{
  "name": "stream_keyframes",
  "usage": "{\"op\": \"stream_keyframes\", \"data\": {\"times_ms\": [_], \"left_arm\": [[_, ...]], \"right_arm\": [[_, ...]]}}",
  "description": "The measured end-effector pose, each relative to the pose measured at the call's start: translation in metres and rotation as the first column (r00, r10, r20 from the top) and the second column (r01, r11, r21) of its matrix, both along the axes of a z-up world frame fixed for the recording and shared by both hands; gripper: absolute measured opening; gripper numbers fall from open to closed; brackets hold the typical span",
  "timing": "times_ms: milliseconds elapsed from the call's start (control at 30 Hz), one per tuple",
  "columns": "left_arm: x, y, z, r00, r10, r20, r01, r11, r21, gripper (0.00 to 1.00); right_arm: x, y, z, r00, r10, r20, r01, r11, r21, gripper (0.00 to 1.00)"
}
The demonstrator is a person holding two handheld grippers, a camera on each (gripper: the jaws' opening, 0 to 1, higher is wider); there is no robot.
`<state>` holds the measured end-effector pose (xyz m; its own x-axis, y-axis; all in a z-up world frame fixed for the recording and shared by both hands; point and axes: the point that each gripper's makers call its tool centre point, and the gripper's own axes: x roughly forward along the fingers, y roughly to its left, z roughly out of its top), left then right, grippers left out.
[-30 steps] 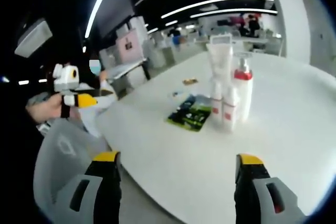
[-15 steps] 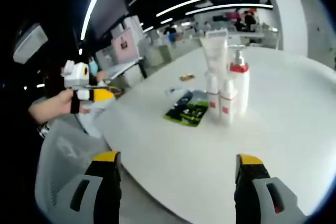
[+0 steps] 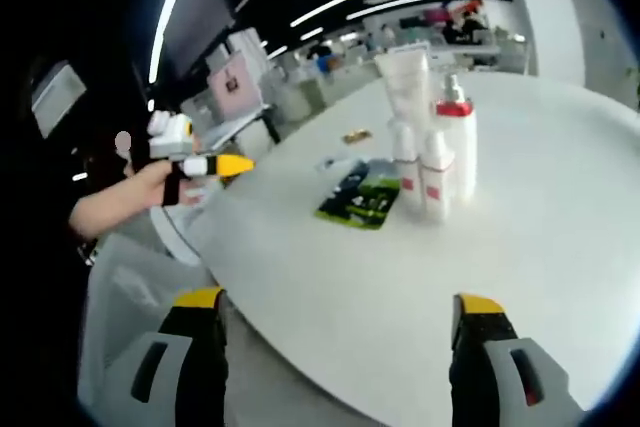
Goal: Arrange the skincare products in the storage area until every visible bottle or jar stands upright without overlapping.
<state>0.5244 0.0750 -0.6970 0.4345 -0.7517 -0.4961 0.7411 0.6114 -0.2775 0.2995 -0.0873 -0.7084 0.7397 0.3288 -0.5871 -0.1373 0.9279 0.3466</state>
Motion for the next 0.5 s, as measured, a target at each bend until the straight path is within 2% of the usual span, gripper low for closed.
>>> {"op": "stream_keyframes", "data": {"times_ms": [167,300,500], "left_arm": [[0.01,-0.005,-0.009,1.0,-0.005,0.001,0.005,1.0,0.02,0.79],[0.017,-0.009,-0.022,1.0,-0.009,-0.001,0.009,0.998,0.061,0.77],[0.033,-0.024,-0.033,1.0,-0.013,0.007,0.013,0.997,0.078,0.75]], "right_arm": [[0.0,-0.003,-0.001,1.0,-0.011,-0.003,0.011,1.0,-0.004,0.95],[0.0,-0.003,-0.001,1.0,-0.012,-0.004,0.012,1.0,-0.012,0.95],[0.0,-0.004,-0.004,1.0,-0.013,-0.016,0.012,1.0,-0.019,0.95]]}}
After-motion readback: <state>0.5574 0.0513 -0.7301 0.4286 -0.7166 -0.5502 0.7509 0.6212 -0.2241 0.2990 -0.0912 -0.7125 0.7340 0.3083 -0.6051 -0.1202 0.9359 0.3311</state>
